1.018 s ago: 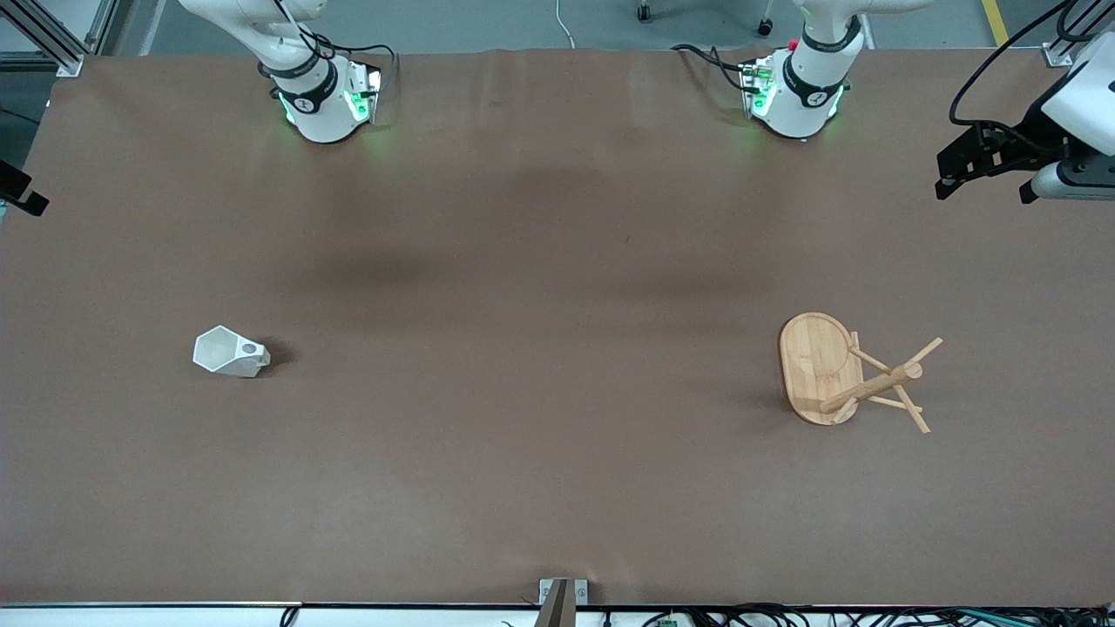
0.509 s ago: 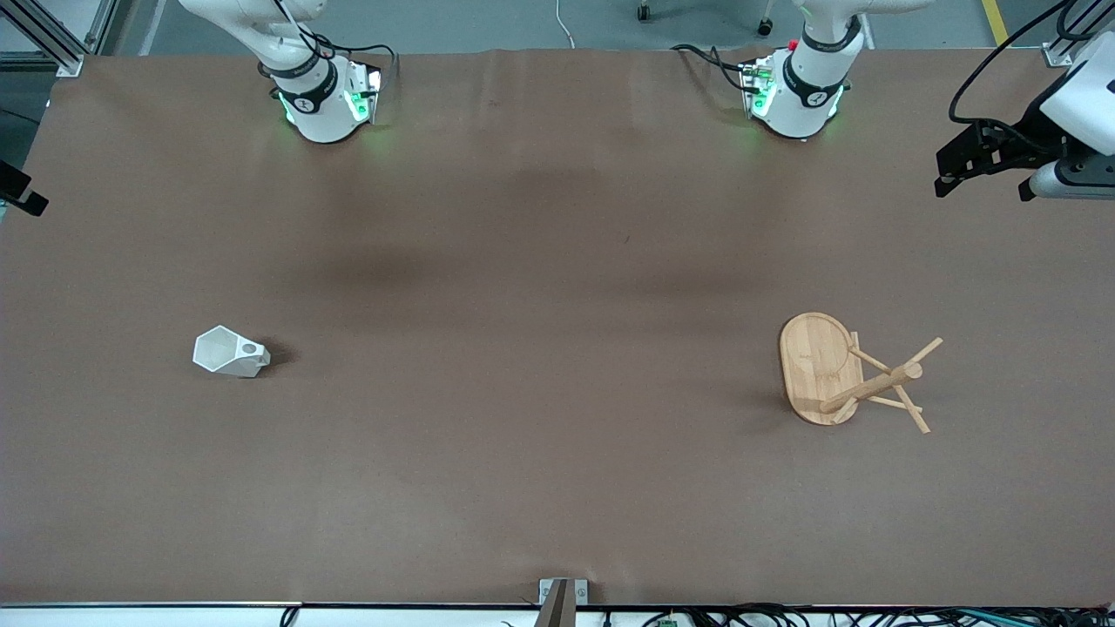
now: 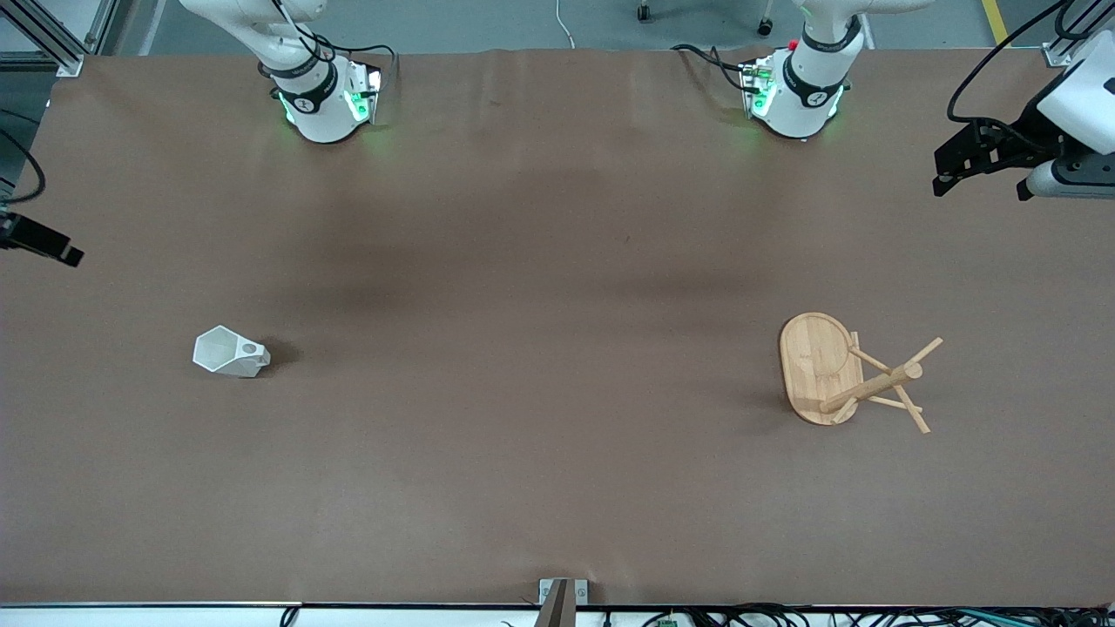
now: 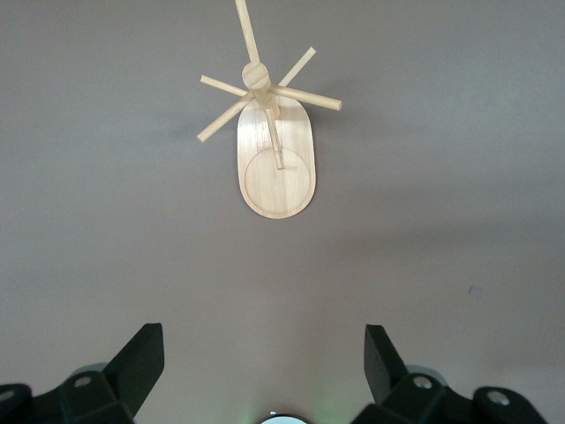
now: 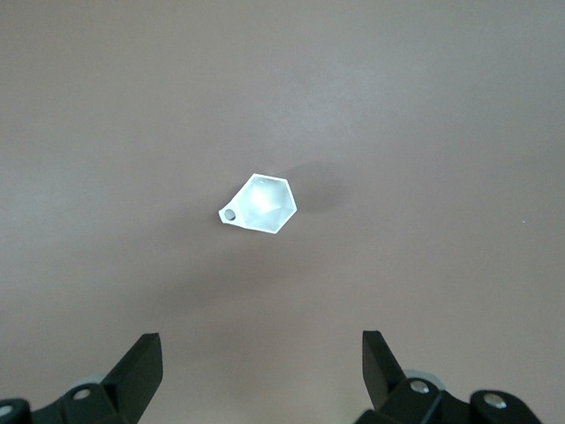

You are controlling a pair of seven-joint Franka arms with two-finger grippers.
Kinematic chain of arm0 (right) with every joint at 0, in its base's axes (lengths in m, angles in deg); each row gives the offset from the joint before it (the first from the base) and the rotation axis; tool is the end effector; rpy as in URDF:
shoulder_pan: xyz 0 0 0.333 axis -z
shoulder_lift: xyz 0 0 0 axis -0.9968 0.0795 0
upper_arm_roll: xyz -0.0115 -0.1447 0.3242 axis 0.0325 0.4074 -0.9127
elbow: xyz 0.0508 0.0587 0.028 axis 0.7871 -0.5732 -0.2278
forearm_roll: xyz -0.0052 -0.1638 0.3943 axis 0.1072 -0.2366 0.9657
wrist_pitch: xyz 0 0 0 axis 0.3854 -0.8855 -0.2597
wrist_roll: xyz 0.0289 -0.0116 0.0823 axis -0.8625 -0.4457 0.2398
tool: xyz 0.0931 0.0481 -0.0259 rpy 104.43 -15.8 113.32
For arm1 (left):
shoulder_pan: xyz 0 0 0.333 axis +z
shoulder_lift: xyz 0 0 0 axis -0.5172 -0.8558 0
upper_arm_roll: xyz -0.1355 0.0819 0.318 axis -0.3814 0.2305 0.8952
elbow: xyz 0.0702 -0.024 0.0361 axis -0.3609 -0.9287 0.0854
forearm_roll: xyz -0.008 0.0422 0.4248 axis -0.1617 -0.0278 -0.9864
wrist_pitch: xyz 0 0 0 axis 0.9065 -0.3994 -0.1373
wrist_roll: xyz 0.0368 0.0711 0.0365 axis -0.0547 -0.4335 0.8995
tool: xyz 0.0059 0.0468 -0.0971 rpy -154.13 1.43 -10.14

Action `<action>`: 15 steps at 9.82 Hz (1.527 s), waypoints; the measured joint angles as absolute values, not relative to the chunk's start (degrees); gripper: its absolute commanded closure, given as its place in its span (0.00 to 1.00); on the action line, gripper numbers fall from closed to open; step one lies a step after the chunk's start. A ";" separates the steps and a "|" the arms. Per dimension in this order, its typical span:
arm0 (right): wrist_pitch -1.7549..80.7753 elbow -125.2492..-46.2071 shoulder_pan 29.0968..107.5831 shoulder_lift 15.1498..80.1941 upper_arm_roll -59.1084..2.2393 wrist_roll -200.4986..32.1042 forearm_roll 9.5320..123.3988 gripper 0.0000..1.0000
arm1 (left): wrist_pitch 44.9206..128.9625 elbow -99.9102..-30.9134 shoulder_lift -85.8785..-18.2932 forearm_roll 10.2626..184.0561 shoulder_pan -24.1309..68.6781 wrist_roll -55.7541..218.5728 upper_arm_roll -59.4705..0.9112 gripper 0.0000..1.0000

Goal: Hang cup on rack
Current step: 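Reach the right gripper to the white cup and grasp it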

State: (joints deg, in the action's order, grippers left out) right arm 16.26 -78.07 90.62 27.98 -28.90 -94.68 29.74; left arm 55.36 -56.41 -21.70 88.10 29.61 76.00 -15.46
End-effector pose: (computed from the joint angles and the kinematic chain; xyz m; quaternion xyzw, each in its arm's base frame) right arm 0.6040 -0.1061 0.6157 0.9904 -0.1359 -0.0248 0.0002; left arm 0.5484 -0.0592 0.6982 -0.9991 0.0426 0.0038 0.0040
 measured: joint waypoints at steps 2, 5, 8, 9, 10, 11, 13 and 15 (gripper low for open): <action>21.95 -82.06 90.76 31.00 -28.78 -91.44 29.74 0.00 | 55.34 -56.38 -21.72 88.10 29.57 76.00 -15.48 0.00; 33.59 -88.85 91.87 36.44 -28.28 -85.67 29.74 0.00 | 55.32 -56.35 -21.74 88.10 29.48 76.00 -15.54 0.00; 46.26 -96.65 92.04 39.86 -28.14 -81.13 29.74 0.00 | 55.32 -56.33 -21.75 88.10 29.48 76.00 -15.54 0.00; 51.17 -99.64 92.04 40.46 -28.16 -80.65 29.74 0.00 | 55.32 -56.33 -21.75 88.10 29.47 76.00 -15.55 0.00; 56.17 -102.56 92.04 41.10 -28.16 -79.95 29.74 0.00 | 55.32 -56.33 -21.75 88.10 29.47 76.00 -15.55 0.00; 59.67 -104.62 92.04 41.98 -28.16 -79.13 29.74 0.01 | 55.32 -56.33 -21.75 88.10 29.47 76.00 -15.55 0.00; 62.94 -105.44 92.04 44.05 -28.18 -77.54 29.74 0.09 | 55.32 -56.33 -21.75 88.10 29.47 76.00 -15.55 0.00; 65.09 -105.46 92.03 45.69 -28.22 -75.89 29.74 0.30 | 55.32 -56.32 -21.76 88.10 29.47 76.00 -15.55 0.00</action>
State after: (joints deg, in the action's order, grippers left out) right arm 65.09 -105.46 92.03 45.69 -28.22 -75.89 29.74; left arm 55.32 -56.32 -21.76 88.10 29.47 76.00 -15.55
